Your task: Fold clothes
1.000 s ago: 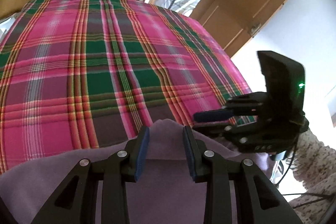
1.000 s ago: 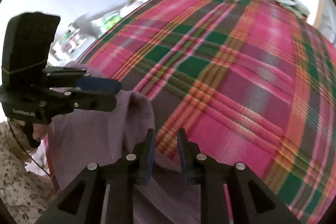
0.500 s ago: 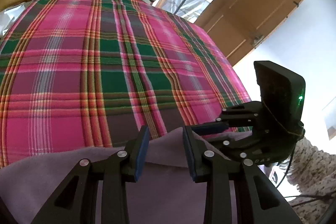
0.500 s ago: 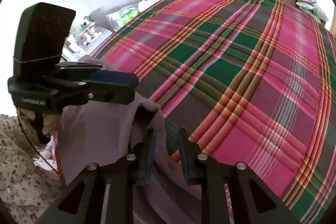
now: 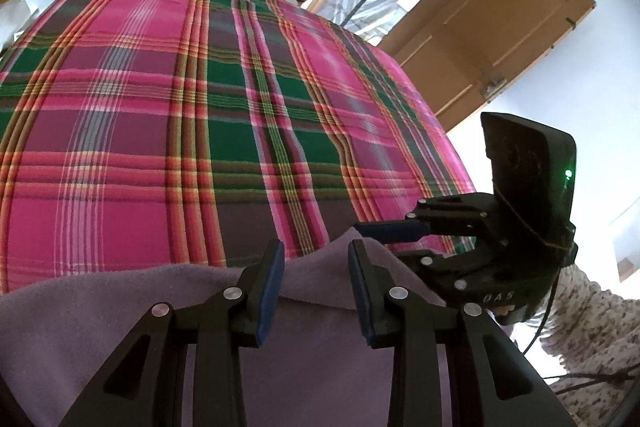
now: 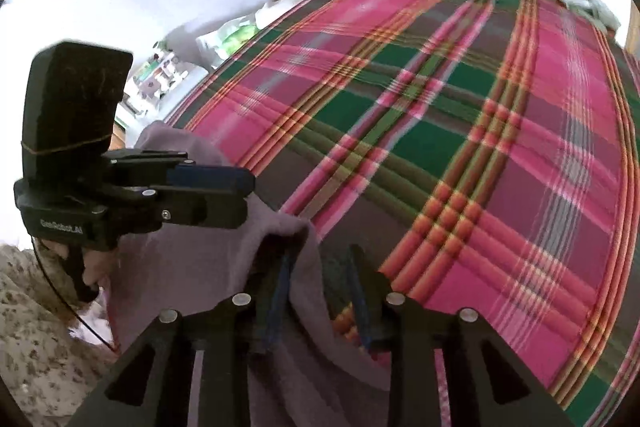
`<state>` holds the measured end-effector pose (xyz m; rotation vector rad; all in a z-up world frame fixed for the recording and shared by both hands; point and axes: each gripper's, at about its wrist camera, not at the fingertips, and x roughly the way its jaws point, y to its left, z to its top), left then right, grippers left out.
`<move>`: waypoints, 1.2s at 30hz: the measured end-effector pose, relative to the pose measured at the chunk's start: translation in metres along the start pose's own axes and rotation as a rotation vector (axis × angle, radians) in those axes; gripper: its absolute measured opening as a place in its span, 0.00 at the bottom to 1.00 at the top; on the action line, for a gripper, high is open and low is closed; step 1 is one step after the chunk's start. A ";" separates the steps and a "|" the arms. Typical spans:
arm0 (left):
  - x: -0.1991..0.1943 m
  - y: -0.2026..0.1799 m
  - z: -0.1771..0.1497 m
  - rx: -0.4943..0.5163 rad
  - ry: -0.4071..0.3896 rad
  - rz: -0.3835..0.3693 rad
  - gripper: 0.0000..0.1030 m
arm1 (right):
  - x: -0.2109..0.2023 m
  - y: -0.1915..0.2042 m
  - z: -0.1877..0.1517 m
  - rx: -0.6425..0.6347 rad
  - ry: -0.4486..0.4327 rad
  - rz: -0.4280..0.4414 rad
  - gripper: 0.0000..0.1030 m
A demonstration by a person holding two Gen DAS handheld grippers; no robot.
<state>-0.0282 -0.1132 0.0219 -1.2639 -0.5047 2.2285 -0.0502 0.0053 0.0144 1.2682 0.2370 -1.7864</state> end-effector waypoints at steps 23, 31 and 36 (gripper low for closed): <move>0.016 -0.007 0.005 0.031 -0.004 0.053 0.33 | 0.017 0.003 0.034 -0.145 -0.085 -0.146 0.00; 0.026 -0.005 0.006 0.039 0.015 0.089 0.33 | -0.019 -0.021 0.037 -0.050 -0.152 -0.185 0.01; 0.028 -0.007 0.008 0.045 0.011 0.098 0.33 | -0.047 -0.026 0.009 -0.009 -0.121 -0.115 0.02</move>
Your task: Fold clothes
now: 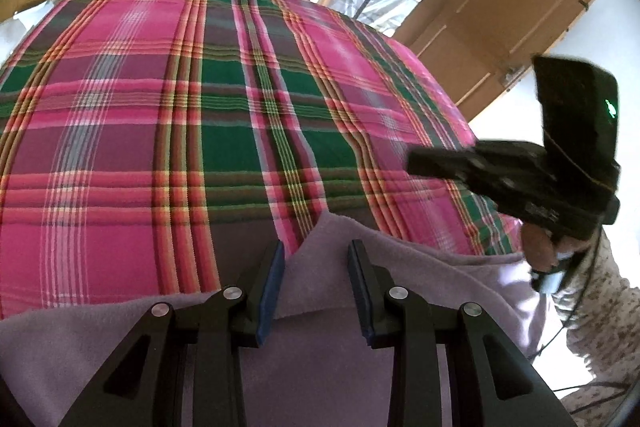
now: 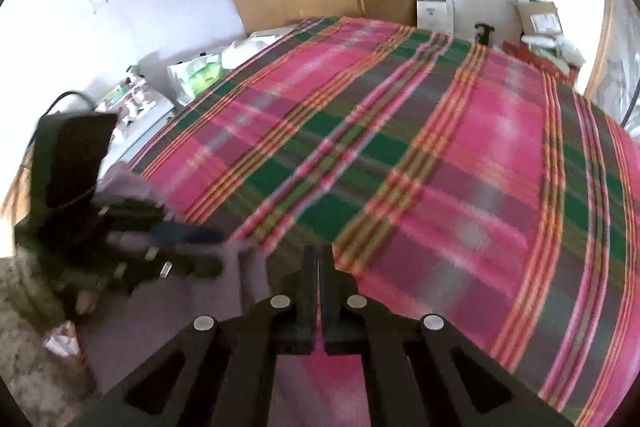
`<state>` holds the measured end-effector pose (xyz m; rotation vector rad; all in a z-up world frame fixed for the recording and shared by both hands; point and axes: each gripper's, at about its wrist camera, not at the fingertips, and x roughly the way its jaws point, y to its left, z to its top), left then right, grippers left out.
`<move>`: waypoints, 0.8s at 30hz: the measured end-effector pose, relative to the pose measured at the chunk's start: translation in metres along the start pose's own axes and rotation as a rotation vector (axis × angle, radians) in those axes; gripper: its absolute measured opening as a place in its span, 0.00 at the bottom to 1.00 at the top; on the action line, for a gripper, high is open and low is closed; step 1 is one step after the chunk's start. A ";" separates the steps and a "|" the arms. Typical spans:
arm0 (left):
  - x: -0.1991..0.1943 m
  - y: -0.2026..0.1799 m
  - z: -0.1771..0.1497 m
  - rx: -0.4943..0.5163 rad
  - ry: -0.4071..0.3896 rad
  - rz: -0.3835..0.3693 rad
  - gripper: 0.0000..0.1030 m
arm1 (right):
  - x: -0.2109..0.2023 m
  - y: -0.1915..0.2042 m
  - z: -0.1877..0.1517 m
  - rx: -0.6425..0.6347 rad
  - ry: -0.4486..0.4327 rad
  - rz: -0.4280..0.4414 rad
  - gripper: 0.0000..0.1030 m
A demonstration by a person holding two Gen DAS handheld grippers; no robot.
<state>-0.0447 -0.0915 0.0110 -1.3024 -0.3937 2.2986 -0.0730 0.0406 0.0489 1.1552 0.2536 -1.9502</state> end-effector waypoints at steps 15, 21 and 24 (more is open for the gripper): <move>0.004 -0.005 0.003 0.000 0.003 0.022 0.33 | -0.024 0.013 -0.067 -0.013 0.100 0.051 0.20; 0.004 -0.008 0.003 0.007 0.008 0.028 0.33 | -0.014 0.029 -0.069 -0.103 0.118 0.041 0.27; 0.005 -0.008 0.003 0.006 0.007 0.029 0.33 | -0.018 0.027 -0.069 -0.106 0.099 0.025 0.05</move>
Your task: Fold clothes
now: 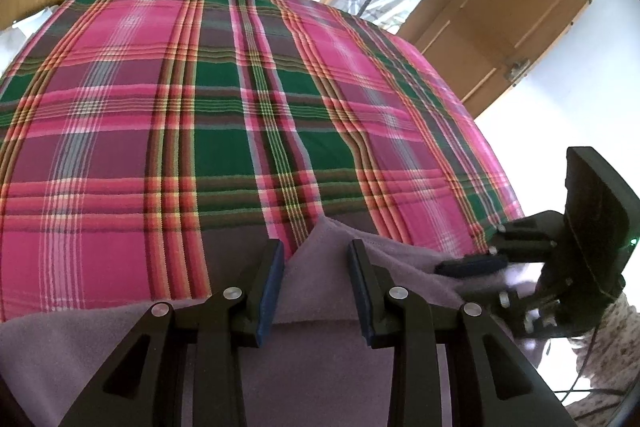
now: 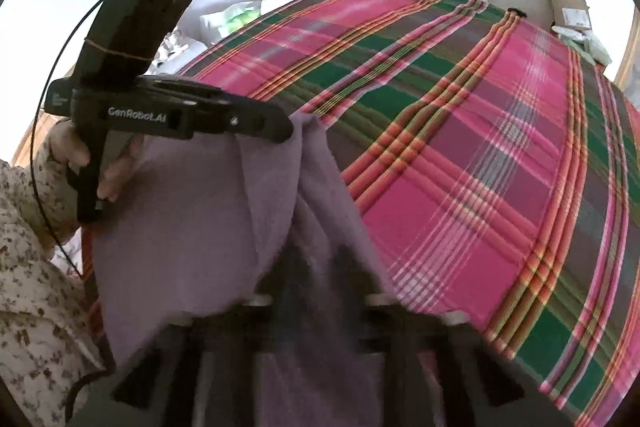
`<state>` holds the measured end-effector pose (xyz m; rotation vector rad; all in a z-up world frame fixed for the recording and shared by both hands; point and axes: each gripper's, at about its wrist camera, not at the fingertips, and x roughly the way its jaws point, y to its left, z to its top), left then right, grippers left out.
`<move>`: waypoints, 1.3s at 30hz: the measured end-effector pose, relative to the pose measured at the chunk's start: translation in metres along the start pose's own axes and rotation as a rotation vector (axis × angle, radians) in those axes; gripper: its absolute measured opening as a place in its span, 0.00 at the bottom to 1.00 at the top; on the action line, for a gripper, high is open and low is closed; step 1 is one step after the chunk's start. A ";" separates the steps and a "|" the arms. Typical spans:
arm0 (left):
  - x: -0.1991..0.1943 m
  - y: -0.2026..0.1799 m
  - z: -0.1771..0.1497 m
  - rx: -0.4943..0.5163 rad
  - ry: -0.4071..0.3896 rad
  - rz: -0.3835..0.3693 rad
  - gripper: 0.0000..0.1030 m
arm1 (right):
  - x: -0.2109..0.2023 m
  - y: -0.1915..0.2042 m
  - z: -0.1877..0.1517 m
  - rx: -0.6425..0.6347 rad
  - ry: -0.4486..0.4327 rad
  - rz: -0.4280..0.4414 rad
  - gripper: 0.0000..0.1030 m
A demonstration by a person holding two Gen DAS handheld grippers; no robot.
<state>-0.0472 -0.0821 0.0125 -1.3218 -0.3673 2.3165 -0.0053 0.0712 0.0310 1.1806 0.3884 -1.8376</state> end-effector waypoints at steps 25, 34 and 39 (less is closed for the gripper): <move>-0.004 -0.001 0.008 -0.035 -0.045 0.023 0.33 | -0.044 -0.064 -0.008 0.370 -0.161 -0.121 0.11; -0.025 -0.029 -0.008 0.029 -0.056 -0.014 0.33 | -0.095 -0.046 -0.075 0.392 -0.141 -0.284 0.18; -0.017 -0.048 -0.017 0.074 -0.013 -0.031 0.33 | -0.112 -0.039 -0.117 0.359 -0.066 -0.423 0.27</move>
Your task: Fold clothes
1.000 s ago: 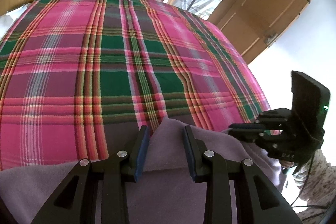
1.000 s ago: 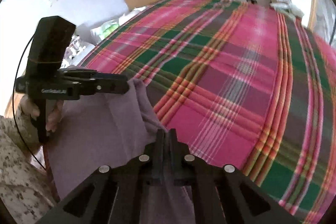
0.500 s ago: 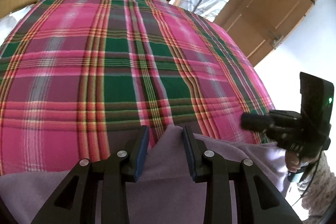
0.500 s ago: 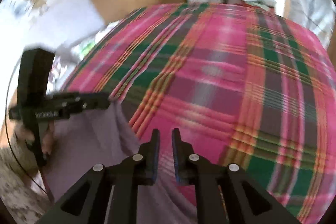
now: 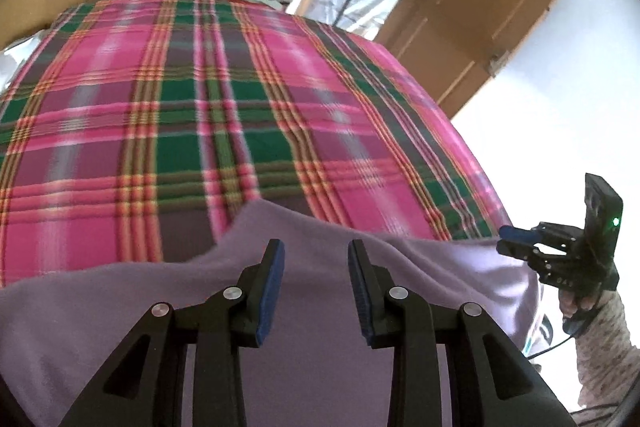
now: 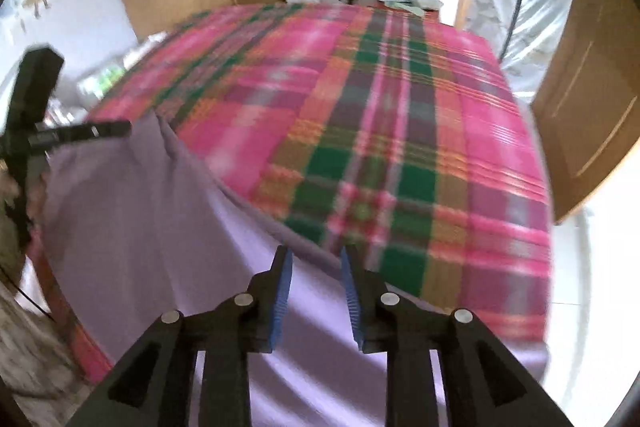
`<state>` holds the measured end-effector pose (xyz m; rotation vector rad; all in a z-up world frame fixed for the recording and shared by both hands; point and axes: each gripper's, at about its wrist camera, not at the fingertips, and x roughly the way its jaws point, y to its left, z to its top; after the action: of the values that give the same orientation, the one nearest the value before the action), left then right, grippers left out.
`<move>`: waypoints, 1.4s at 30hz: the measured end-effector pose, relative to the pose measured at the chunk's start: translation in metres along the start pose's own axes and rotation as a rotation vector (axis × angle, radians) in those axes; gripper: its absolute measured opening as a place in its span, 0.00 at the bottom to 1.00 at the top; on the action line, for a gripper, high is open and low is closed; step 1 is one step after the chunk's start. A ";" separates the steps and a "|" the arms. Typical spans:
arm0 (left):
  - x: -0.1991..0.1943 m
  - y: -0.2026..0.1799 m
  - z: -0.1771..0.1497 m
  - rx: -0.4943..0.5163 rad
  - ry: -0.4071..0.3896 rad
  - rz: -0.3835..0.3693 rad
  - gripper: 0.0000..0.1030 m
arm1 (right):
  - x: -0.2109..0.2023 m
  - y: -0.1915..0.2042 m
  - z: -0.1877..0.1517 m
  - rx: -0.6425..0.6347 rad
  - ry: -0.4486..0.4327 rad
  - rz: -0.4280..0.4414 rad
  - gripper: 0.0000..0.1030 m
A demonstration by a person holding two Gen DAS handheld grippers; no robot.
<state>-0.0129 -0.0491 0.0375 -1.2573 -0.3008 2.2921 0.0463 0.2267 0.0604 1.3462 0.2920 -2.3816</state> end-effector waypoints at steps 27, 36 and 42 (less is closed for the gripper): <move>0.025 -0.005 -0.005 -0.033 0.044 -0.007 0.33 | 0.031 -0.015 -0.007 0.091 -0.040 0.044 0.02; 0.036 -0.001 0.011 -0.064 0.010 0.009 0.33 | 0.034 -0.013 -0.003 0.148 -0.045 0.042 0.04; 0.033 0.001 0.010 -0.089 0.001 0.005 0.33 | -0.001 -0.022 -0.017 0.225 -0.144 0.003 0.09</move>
<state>-0.0359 -0.0317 0.0186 -1.3042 -0.4031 2.3043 0.0503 0.2534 0.0522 1.2569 -0.0199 -2.5535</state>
